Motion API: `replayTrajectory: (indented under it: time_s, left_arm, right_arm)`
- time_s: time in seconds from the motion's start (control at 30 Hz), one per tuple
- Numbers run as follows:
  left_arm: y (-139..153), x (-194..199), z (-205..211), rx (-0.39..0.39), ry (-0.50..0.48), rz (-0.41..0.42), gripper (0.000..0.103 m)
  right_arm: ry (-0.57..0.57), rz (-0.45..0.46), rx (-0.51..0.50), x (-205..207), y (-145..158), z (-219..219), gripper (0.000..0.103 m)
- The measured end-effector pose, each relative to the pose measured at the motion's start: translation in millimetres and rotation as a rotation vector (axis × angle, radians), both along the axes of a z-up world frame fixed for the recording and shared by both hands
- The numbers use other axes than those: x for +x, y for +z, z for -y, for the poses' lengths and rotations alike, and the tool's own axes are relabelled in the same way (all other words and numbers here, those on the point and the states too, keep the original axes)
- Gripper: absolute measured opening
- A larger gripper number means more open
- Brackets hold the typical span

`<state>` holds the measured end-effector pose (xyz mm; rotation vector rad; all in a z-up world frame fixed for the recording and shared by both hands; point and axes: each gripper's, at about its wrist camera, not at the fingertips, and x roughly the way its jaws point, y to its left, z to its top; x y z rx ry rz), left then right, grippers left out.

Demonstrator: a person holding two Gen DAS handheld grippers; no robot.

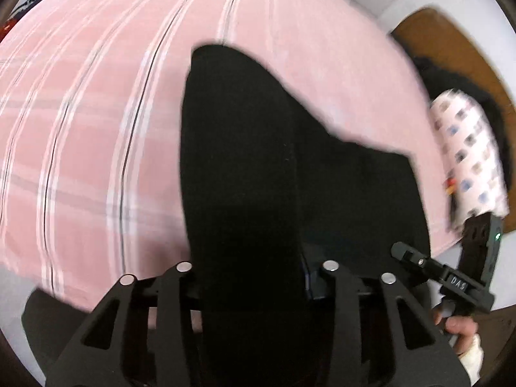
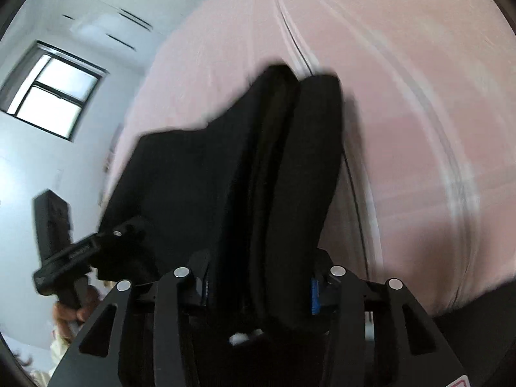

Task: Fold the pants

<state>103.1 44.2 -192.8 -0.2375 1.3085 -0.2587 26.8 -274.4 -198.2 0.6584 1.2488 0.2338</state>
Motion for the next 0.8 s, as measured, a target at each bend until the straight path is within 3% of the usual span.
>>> replayTrajectory:
  time_s: [0.1,0.23,0.4,0.57,0.63,0.67,0.7,0.73,0.8]
  left_arm:
    - [-14.1,-7.6,8.1,0.074,0.011,0.037,0.048]
    - [-11.2,-5.8,21.7,0.124,0.003,0.052,0.051]
    - [-11.4,-4.1,30.1,0.147,0.019,0.054,0.062]
    - [-10.5,-6.5,18.8,0.145,0.029,0.044,0.065]
    - [-10.5,-6.8,20.7,0.152,0.027,0.045,0.066]
    - [-10.4,-6.6,21.7,0.151,0.025,0.045,0.066]
    - [-9.8,-6.6,22.4,0.144,0.023,0.045,0.06]
    - [-8.4,-5.8,22.2,0.124,0.021,0.039,0.056]
    - [-1.6,-4.4,17.2,0.101,0.024,0.036,0.038]
  right_arm:
    - [-0.07,0.012,0.08,-6.8,-13.6,6.0,0.052]
    - [-0.076,0.014,0.087,-5.7,-16.1,2.5,0.057]
    - [-0.117,0.029,0.114,-8.9,-19.4,5.0,0.066]
    - [-0.131,0.029,0.084,-11.0,-19.0,-6.4,0.073]
    - [-0.129,0.023,0.038,-10.6,-14.5,-11.8,0.071]
    - [-0.13,0.022,0.026,-8.1,-9.0,-13.4,0.064]
    - [-0.129,0.026,0.032,-8.5,-6.4,-13.9,0.053]
    - [-0.13,0.026,0.045,-8.9,-3.1,-13.6,0.049]
    - [-0.12,0.034,0.022,-8.5,7.0,-16.5,0.043]
